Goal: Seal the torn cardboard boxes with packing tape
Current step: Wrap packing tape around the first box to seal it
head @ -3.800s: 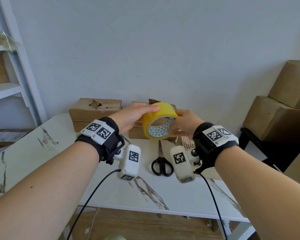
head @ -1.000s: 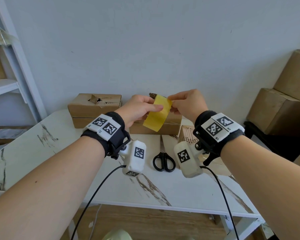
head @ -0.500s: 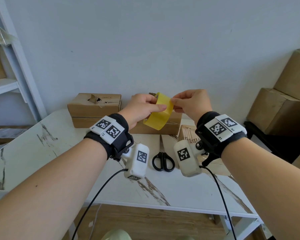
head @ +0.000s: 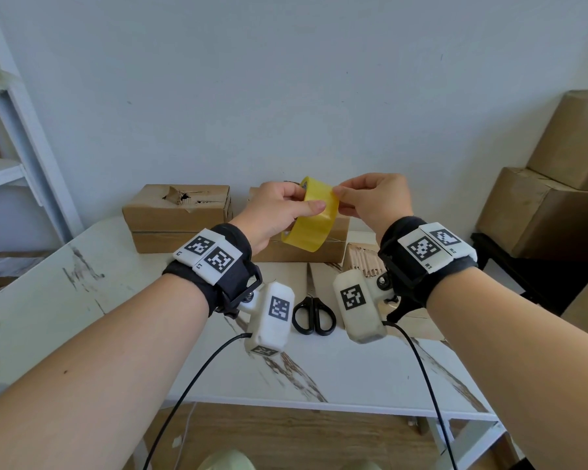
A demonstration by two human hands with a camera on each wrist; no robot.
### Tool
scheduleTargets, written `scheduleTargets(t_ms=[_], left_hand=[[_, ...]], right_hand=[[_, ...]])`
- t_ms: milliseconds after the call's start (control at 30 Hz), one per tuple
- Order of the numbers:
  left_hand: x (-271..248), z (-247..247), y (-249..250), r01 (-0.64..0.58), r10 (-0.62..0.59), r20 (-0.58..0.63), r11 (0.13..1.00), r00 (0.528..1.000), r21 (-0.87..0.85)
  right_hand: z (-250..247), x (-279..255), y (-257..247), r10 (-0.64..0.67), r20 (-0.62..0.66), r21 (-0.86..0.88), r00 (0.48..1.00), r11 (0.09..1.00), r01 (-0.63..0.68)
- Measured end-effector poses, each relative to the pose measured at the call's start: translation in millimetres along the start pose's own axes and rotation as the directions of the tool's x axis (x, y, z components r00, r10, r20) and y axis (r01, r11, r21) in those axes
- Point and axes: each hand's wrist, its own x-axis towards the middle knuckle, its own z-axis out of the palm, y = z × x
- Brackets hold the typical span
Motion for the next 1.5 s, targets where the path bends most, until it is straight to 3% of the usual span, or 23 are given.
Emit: scheduleTargets(t_ms=[167,533,767,933,1133,1500], left_hand=[[-2,1,1,-0.006,0.005,-0.020,1.000,1.000,-0.013],[-5,0,3,0.000,0.000,-0.031,1.000,1.000,0.001],[-4,4,8,-0.031,0.050,-0.065,0.965,0.997,0.259],[-5,3,12,-0.066,0.091,-0.030,0.879,0.995,0.471],[-9,2,17,-0.148,0.156,0.052,0.703,0.986,0.695],[-18,3,19,-0.237,0.189,0.155,0.568,0.970,0.788]], right_hand=[[4,-3,-1,-0.056,-0.058,-0.033,0.997,0.998,0.054],[2,-2,-4,-0.054,-0.026,-0.066,0.998,0.996,0.052],[1,-4,-9,-0.120,0.015,-0.396,0.993,0.911,0.116],[0,-1,-9,-0.129,0.039,-0.567,0.991,0.813,0.128],[3,-1,-6,-0.070,0.095,-0.717,0.993,0.688,0.117],[1,-8,-8,-0.090,0.155,-0.842,0.984,0.508,0.179]])
